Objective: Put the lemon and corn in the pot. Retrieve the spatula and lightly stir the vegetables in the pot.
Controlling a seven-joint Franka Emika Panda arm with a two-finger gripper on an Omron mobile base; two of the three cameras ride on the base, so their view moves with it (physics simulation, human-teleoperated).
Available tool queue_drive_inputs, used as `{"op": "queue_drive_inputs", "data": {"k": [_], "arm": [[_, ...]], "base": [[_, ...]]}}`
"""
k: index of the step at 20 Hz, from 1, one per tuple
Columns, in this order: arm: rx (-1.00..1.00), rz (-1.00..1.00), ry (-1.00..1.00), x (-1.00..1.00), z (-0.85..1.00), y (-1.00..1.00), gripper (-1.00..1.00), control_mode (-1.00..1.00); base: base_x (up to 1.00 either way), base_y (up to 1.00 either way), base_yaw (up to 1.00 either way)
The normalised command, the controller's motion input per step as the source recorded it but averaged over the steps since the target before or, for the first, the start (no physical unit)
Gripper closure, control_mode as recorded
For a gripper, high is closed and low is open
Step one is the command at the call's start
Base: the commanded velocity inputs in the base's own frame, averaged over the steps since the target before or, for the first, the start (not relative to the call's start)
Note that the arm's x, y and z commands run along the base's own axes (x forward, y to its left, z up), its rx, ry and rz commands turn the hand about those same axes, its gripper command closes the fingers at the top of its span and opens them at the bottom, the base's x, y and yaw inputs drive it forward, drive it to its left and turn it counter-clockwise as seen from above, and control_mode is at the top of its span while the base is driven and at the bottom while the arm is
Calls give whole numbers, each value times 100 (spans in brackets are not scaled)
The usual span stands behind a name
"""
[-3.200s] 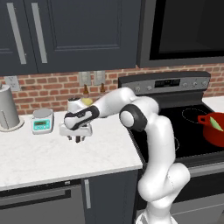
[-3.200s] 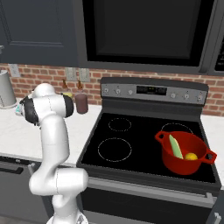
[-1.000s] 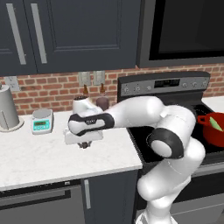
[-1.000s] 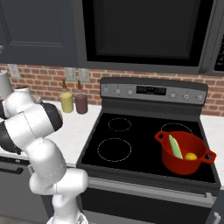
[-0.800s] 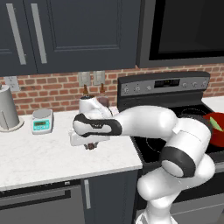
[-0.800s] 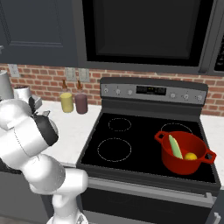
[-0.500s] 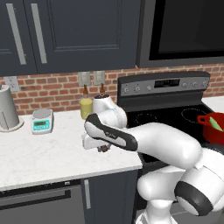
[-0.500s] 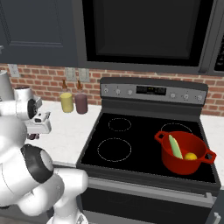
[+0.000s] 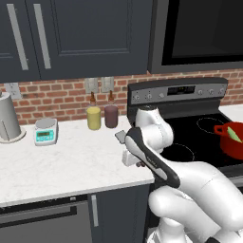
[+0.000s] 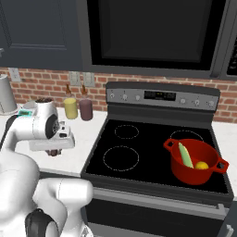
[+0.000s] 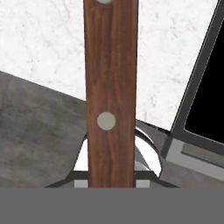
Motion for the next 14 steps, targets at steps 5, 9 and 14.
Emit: {"op": "queue_drive_inputs", "data": {"k": [5,9,14], "arm": [[8,1,1,15,3,-72,100,-100],[5,6,5,19,29,-53,100,-100],[0,10,3,9,70,-54,100,-100]], "base": [[0,0,0],[0,0,0],[0,0,0]]}}
